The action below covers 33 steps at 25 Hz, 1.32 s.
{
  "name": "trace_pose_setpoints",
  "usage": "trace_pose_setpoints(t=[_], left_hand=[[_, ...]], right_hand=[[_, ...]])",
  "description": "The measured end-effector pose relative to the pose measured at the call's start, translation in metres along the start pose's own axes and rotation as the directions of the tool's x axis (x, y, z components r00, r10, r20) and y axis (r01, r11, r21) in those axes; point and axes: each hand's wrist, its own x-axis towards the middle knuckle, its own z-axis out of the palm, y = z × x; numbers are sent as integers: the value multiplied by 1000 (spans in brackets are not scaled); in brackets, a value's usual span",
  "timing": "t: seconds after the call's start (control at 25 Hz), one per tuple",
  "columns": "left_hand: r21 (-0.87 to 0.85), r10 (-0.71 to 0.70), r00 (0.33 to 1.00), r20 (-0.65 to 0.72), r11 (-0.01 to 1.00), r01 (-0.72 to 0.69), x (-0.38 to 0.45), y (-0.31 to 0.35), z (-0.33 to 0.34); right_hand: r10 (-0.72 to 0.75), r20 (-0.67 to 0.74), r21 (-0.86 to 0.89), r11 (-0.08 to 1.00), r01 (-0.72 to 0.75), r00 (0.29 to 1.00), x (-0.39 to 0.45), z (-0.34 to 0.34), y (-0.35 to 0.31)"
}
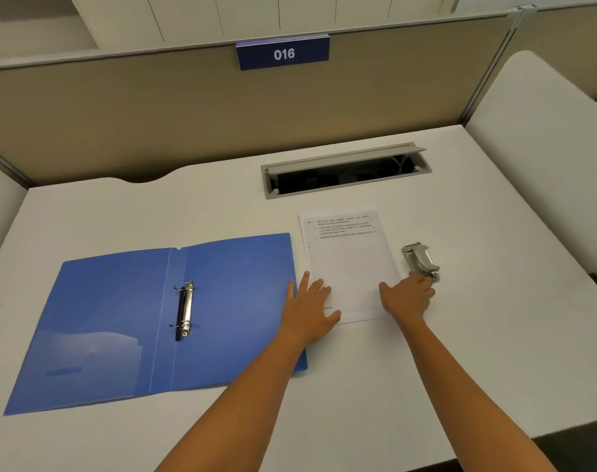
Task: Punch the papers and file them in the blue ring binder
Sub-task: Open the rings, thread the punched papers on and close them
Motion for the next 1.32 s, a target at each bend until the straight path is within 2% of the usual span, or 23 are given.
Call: trace_pose_setpoints(t=[0.48,0.72,0.8,1.04,1.24,1.32], left_hand=[[-22,-40,997,64,999,42,9,7,-6],[-27,-48,994,98,998,51,9,6,-10],[-8,-49,992,117,999,51,10,6,-14],[-15,-45,993,112,999,47,8,6,-14],[-28,-41,994,104,999,44,7,5,-11],[-26,-37,994,105,999,40,7,5,-10]], right_hand=[[37,26,-25,999,-36,999,-3,2,-4],[39,216,238,967,-91,976,-7,6,-30],[7,277,276,957,-86,961,-6,6,-39],[-155,182,371,925,78,971,24,-26,-54],[-142,345,236,970,61,928,51,-38,-53],[-139,358,190,979,74,923,57,-37,-50]])
